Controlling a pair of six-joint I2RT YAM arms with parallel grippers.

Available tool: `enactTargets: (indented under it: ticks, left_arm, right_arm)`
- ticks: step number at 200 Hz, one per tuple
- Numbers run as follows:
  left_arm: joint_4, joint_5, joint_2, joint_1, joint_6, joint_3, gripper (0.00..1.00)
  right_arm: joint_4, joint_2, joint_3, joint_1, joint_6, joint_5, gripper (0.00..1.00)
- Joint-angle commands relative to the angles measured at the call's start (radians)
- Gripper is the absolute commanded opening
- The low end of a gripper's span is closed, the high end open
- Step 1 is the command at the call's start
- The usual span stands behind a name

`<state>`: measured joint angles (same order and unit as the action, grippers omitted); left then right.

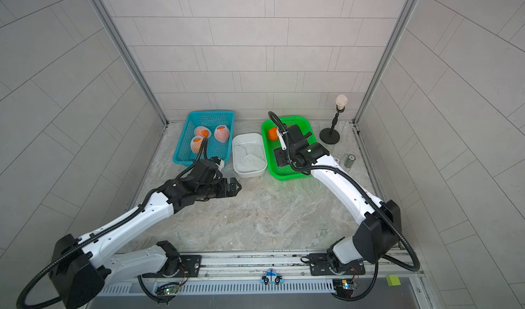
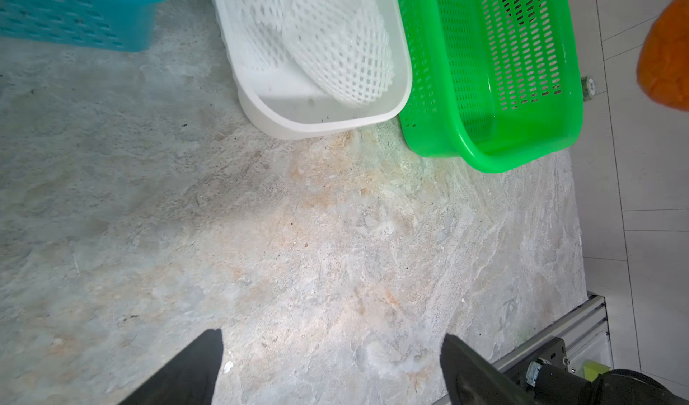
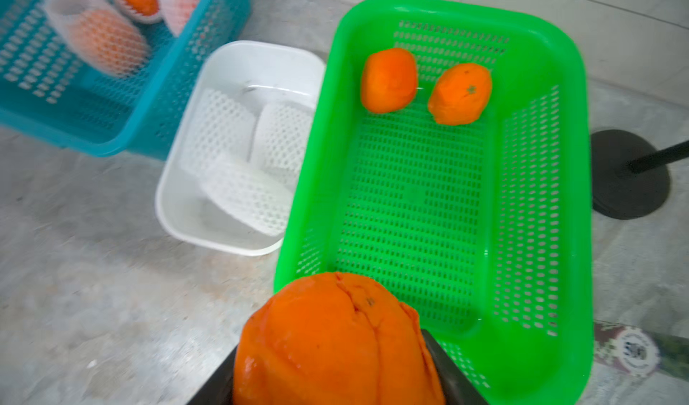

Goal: Remove foam nets from oranges
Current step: Place the orange in the basket.

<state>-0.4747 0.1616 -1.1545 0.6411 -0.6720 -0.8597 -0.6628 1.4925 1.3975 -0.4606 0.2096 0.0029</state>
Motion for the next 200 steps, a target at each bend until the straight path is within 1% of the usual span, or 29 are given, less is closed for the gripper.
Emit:
enactTargets:
  ticks: [1, 24, 40, 65, 108, 156, 200]
  left_arm:
    - [0.04, 0.011, -0.04, 0.0, 0.022, -0.027, 0.98]
    - [0.064, 0.033, -0.074, 0.0, 0.022, -0.031, 0.98]
    - [0.059, 0.031, -0.087, 0.0, 0.028, -0.036, 0.98]
    - [0.068, 0.023, -0.092, -0.003, 0.034, -0.031, 0.99]
    - [0.101, 0.011, -0.08, -0.008, 0.034, -0.005, 0.99]
    - [0.137, -0.002, -0.063, -0.014, 0.032, 0.03, 1.0]
    - [0.143, -0.004, -0.07, -0.015, 0.04, 0.033, 1.0]
  right_arm:
    - [-0.026, 0.115, 0.082, 0.052, -0.052, 0.098, 0.63]
    - [-0.066, 0.272, 0.218, 0.1, -0.073, 0.161, 0.63]
    - [-0.102, 0.379, 0.323, 0.132, -0.076, 0.17, 0.63]
    - [-0.125, 0.521, 0.453, 0.154, -0.087, 0.199, 0.63]
    - [-0.177, 0.709, 0.635, 0.174, -0.111, 0.24, 0.63]
    - [-0.231, 0.825, 0.768, 0.195, -0.131, 0.256, 0.65]
    - [-0.235, 0.863, 0.784, 0.207, -0.138, 0.252, 0.67]
